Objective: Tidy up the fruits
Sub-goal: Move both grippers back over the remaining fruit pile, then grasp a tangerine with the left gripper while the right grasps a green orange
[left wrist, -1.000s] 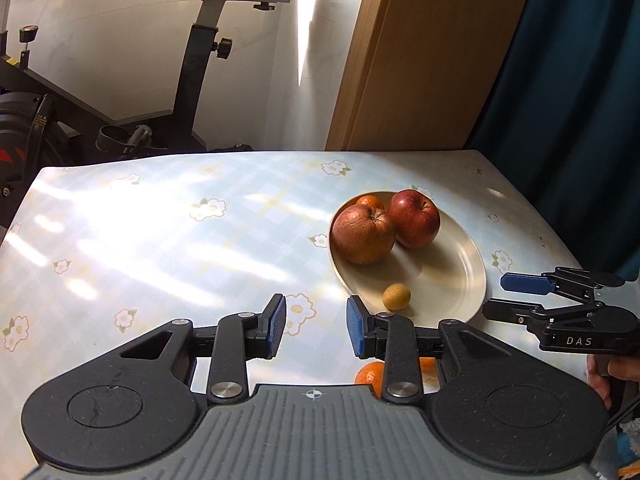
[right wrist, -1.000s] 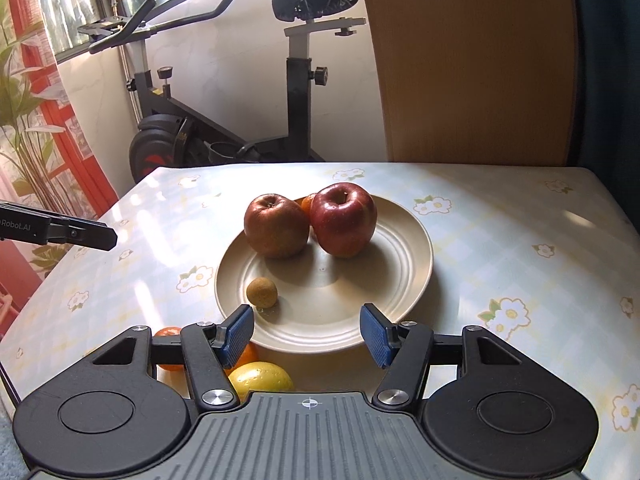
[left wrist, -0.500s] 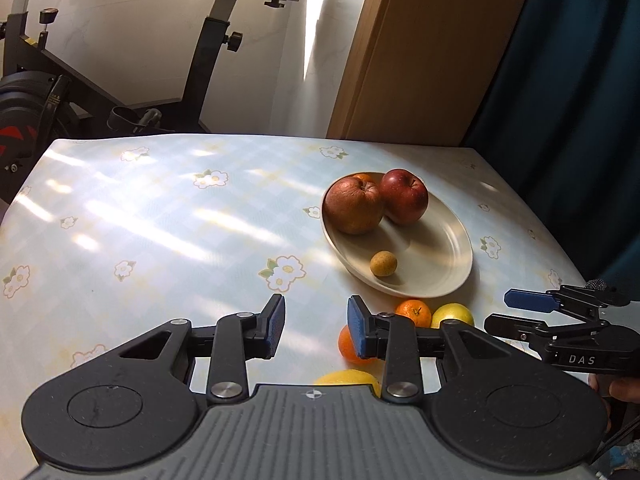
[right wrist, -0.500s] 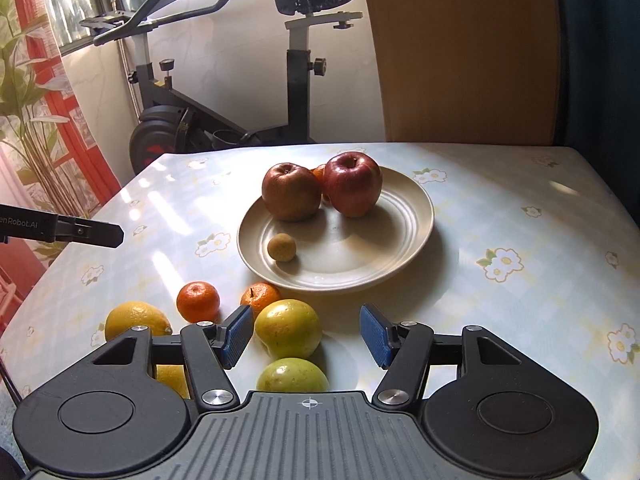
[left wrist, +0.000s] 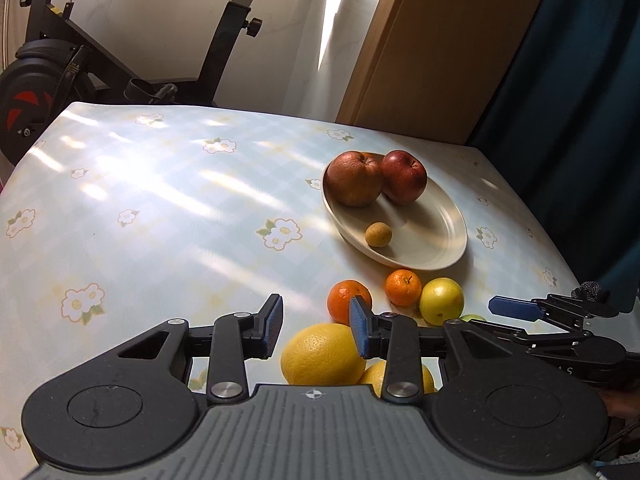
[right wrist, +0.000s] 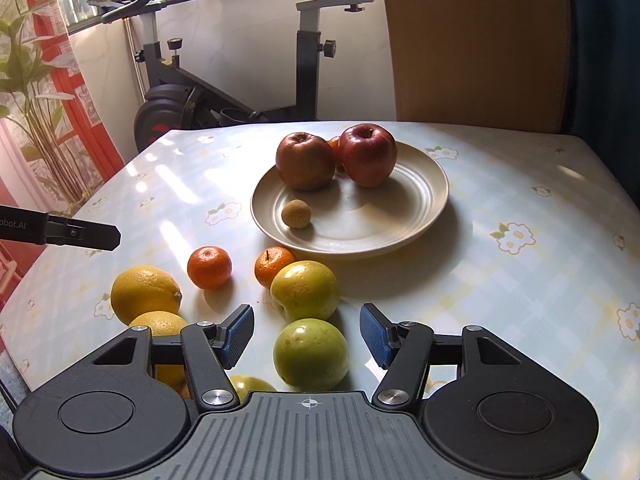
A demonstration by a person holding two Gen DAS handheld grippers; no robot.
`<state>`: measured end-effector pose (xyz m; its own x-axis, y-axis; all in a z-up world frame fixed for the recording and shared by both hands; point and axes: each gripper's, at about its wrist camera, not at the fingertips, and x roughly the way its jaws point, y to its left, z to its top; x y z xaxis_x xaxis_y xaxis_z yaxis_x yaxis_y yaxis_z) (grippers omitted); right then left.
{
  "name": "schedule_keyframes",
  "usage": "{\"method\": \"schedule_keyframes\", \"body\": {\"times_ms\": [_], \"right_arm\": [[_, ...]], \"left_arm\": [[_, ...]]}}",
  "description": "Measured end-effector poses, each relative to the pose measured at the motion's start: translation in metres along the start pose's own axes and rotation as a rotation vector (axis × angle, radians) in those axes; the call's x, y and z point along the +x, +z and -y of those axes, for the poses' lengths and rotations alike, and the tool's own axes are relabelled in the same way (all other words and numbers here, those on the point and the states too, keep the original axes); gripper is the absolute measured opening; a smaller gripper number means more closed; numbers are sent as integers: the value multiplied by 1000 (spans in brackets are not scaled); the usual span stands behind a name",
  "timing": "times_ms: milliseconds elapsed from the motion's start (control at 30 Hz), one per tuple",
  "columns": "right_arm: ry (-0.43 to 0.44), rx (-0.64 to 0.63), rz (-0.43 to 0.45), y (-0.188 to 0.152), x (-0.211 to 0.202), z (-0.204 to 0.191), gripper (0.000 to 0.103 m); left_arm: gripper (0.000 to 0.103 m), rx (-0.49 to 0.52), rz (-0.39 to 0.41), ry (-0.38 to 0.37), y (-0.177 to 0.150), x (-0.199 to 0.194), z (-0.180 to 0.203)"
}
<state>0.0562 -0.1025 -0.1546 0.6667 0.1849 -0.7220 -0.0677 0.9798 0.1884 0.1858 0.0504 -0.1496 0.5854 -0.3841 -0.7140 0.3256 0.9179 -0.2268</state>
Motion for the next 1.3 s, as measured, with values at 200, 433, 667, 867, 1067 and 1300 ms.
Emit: {"method": "schedule_keyframes", "body": {"times_ms": [200, 433, 667, 867, 1067, 1300], "right_arm": [[0, 3, -17, -3, 3, 1, 56], [-1, 17, -23, -5, 5, 4, 56], [17, 36, -16, 4, 8, 9, 56], [29, 33, -41, 17, 24, 10, 56], [47, 30, -61, 23, 37, 9, 56], [68, 40, -81, 22, 44, 12, 51]], "left_arm": [[38, -2, -21, -2, -7, 4, 1], [39, 3, -30, -7, -7, 4, 2], [39, 23, -29, -19, -1, 6, 6], [39, 73, -60, -34, 8, 20, 12], [39, 124, -128, -60, 14, 47, 17], [40, 129, -181, -80, 18, 68, 17]]}}
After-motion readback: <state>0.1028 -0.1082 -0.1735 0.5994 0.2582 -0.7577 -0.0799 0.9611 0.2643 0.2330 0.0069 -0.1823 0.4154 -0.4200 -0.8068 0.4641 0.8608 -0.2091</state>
